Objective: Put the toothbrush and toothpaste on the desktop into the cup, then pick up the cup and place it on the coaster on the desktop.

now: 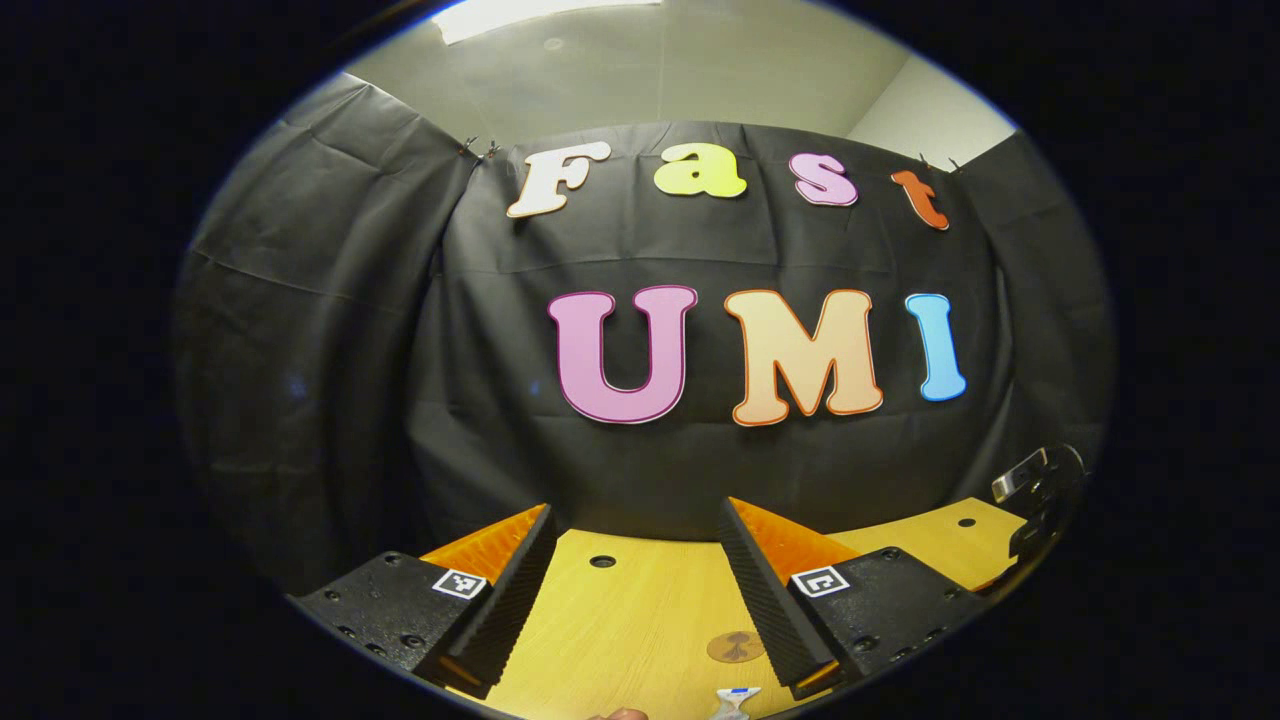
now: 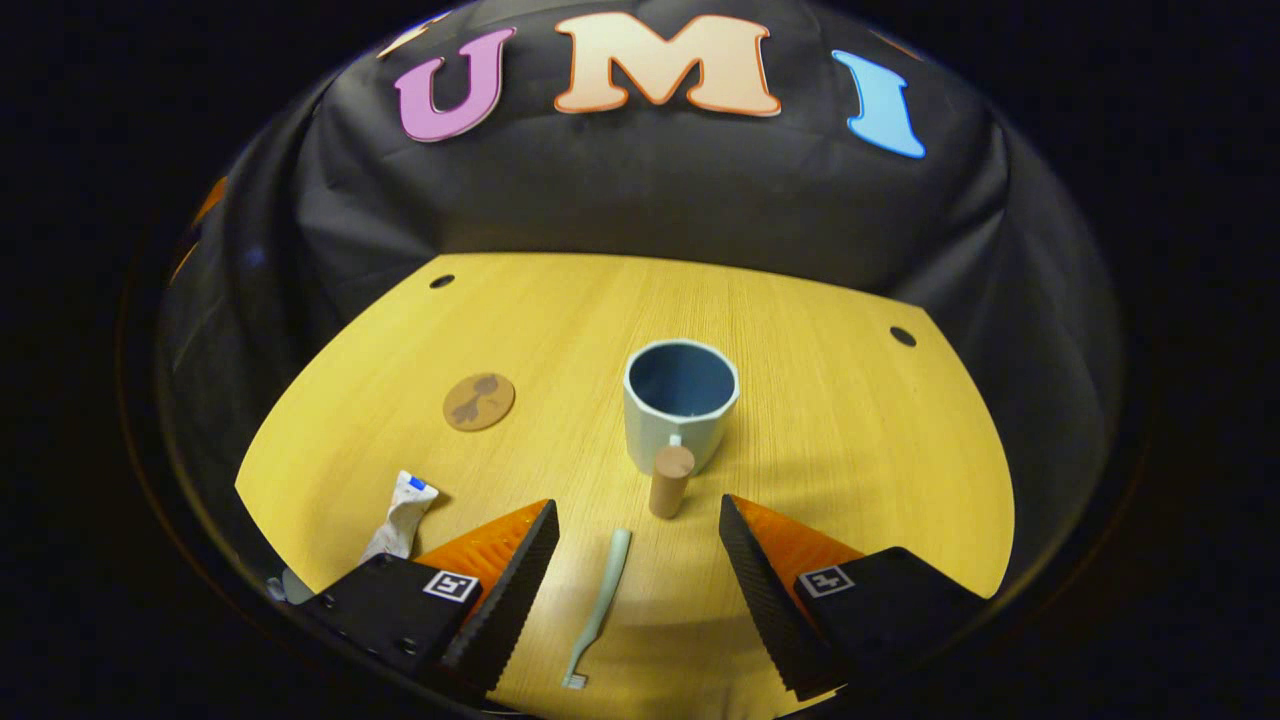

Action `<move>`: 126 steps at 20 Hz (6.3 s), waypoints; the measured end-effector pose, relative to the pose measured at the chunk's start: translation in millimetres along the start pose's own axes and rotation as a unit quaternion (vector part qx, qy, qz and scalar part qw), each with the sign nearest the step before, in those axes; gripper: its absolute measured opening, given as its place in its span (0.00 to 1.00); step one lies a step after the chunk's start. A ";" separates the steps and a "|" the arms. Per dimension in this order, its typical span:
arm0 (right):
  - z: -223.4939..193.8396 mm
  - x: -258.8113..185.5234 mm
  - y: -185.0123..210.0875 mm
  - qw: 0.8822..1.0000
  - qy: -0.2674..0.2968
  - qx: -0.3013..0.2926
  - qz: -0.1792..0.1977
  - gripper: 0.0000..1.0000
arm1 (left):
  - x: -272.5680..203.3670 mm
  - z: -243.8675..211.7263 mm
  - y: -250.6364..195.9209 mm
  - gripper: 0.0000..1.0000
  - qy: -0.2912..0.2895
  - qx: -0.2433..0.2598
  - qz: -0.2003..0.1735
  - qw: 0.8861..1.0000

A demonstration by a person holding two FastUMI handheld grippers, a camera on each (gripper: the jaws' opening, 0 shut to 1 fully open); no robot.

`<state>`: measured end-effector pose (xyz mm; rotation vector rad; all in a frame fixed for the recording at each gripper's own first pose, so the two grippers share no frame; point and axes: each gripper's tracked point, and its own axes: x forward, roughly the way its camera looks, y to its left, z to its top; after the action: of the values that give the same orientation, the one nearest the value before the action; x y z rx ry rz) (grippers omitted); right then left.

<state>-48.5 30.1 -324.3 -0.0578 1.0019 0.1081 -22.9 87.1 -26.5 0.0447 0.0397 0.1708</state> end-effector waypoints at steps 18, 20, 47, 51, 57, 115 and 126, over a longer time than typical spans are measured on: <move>-77.1 44.2 13.1 0.982 0.186 -0.022 0.011 0.98 | -15.7 -47.7 24.0 0.94 0.060 -0.003 0.021 0.998; -76.0 41.3 14.8 0.982 0.189 -0.022 0.011 0.93 | -14.5 -53.8 22.6 0.94 0.068 -0.002 0.016 0.998; -76.7 40.5 22.1 0.984 0.170 0.003 0.051 0.05 | -59.0 -255.6 -85.4 0.96 0.368 0.042 -0.153 0.916; -77.3 41.1 22.5 0.985 0.163 0.006 0.052 0.05 | -70.8 -280.5 -96.3 0.96 0.410 0.047 -0.169 0.895; -76.9 40.6 22.7 0.987 0.153 0.005 0.054 0.05 | -83.4 -312.2 -103.8 0.96 0.470 0.045 -0.180 0.863; 220.5 15.0 -29.7 0.949 -0.276 0.106 0.112 0.04 | -80.5 -322.6 -127.5 0.00 0.509 -0.044 -0.148 0.847; 192.0 72.2 -32.2 0.965 -0.246 0.055 0.077 0.06 | -67.7 -307.3 -130.9 0.00 0.475 -0.058 -0.138 0.867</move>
<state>154.7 21.6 -282.0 0.1437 0.5121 0.1988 -80.8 -40.6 -337.1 -0.1700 1.0219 -0.1088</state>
